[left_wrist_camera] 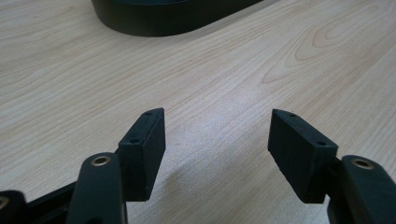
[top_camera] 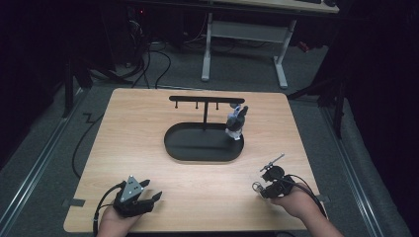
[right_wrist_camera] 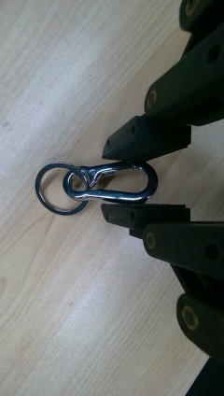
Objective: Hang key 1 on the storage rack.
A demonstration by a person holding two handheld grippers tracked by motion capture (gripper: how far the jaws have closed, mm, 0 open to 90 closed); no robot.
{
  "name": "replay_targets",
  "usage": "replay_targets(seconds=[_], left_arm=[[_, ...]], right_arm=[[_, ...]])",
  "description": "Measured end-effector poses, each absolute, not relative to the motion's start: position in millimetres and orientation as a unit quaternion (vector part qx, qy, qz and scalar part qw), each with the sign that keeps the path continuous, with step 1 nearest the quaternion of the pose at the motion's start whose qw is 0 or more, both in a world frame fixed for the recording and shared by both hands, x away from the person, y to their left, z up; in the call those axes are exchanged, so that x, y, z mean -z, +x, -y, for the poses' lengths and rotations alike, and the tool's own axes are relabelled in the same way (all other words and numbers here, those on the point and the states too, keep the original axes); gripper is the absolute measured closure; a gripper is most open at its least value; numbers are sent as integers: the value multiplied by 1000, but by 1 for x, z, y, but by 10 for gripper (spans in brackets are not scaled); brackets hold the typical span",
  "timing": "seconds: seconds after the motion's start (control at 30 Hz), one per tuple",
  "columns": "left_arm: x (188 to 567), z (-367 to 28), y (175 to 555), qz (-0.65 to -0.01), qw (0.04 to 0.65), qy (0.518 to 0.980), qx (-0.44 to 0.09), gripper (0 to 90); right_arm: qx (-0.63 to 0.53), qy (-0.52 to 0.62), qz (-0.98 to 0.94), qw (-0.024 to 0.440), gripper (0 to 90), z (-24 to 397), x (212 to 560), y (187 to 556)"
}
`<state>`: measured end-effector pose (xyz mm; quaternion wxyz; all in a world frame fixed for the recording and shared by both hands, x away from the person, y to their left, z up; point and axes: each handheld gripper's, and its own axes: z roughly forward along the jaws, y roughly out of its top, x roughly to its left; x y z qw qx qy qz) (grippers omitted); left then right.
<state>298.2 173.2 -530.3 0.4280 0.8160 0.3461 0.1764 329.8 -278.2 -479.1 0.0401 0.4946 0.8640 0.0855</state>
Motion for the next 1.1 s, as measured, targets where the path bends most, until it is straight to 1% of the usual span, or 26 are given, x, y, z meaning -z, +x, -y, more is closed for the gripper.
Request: replay_targets(seconds=[0.17,0.33,0.47,0.5,0.6,0.9,0.97,1.1], left_arm=[[530,-173,298,-346,429,815,-177,374],[530,-174,298,-346,429,815,-176,374],[530,-174,298,-346,429,815,-176,374],[530,-173,298,-346,428,816,-176,374],[530,-173,298,-346,428,816,-176,374],[530,-173,298,-346,429,816,-175,374],[530,-173,298,-346,429,816,-175,374],[530,-173,298,-346,429,816,-175,374]], right_arm=[[-81,492,-866,37,691,278,477,331],[-73,493,-866,29,690,277,483,329],[-72,495,-865,39,688,275,484,329],[-68,493,-866,50,687,275,484,329],[-66,487,-869,62,683,274,482,329],[-59,479,-872,84,659,272,483,327],[-63,481,-870,85,664,272,481,327],[-65,461,-881,83,734,267,479,322]])
